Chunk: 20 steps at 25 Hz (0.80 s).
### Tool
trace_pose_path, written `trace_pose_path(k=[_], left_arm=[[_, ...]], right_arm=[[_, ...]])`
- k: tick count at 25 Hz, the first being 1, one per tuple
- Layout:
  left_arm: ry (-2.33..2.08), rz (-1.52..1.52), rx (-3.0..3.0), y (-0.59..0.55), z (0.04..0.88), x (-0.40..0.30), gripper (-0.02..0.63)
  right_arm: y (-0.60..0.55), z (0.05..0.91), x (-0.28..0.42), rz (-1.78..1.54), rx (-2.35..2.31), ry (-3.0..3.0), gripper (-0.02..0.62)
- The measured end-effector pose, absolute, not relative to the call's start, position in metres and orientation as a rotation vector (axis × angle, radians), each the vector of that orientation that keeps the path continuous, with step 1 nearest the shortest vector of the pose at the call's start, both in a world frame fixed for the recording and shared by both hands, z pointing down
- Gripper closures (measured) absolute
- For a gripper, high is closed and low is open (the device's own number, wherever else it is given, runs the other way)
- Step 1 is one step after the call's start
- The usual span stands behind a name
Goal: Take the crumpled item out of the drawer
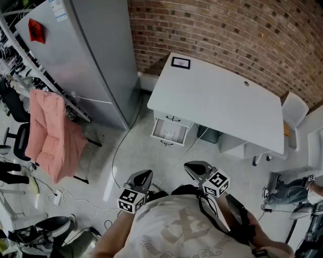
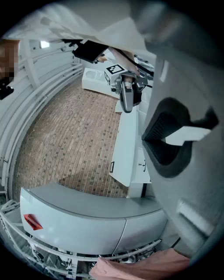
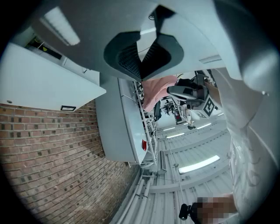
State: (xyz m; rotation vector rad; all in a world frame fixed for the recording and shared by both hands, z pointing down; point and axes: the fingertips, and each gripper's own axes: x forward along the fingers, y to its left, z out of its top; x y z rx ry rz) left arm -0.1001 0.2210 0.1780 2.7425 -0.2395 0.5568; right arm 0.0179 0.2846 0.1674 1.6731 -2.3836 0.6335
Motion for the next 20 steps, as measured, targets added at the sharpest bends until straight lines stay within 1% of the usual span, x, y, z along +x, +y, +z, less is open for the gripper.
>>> trace_pose_path(k=[13,20], left_arm=[[-0.257,0.527,2.748,0.249,0.169,-0.066,0.603],[-0.231,0.535,2.739,0.245,0.177,-0.064,0.603]], right_arm=[[0.313,0.156,0.056,0.593,1.716,-2.396,0.588],[0.307,0.157,0.063,0.594,1.738,-2.376,0.588]])
